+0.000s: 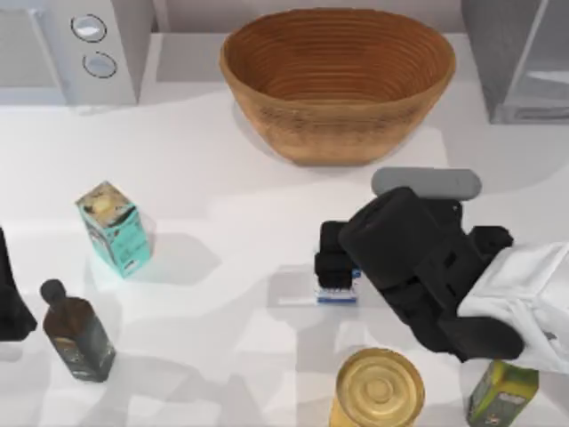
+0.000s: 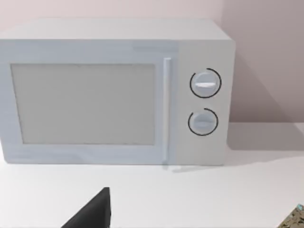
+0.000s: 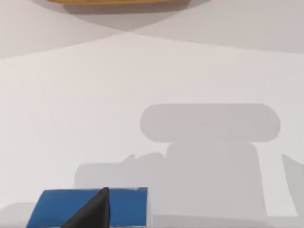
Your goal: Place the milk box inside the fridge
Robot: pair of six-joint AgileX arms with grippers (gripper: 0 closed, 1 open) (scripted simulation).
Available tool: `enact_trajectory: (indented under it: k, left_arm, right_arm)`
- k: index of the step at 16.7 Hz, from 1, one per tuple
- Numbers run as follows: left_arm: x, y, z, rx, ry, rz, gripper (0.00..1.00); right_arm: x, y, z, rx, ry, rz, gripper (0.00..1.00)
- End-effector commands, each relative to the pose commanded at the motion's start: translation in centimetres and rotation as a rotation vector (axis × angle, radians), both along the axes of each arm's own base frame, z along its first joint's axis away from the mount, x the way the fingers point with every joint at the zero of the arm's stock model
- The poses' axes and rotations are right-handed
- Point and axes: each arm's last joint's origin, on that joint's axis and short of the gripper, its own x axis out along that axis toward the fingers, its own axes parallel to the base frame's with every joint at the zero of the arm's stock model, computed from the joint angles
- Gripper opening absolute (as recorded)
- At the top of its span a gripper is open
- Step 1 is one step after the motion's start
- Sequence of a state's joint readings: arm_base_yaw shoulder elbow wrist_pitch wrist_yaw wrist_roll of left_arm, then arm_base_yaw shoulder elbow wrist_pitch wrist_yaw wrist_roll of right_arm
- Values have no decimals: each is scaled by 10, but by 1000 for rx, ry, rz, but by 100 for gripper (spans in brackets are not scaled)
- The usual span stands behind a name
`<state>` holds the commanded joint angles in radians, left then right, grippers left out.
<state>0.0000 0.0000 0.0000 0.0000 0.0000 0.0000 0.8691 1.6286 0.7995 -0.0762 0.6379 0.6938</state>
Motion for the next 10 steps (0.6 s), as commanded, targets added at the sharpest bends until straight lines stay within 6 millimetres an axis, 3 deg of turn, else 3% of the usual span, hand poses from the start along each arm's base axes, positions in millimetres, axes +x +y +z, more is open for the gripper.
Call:
enact_trajectory:
  k: [4,10]
  left_arm:
    - [0,0,0,0,0,0,100]
    - [0,0,0,0,0,0,100]
  right_arm:
    - [-10,48,-31,-26,15,13,100]
    - [-14,56,-39,-32,19,15,100]
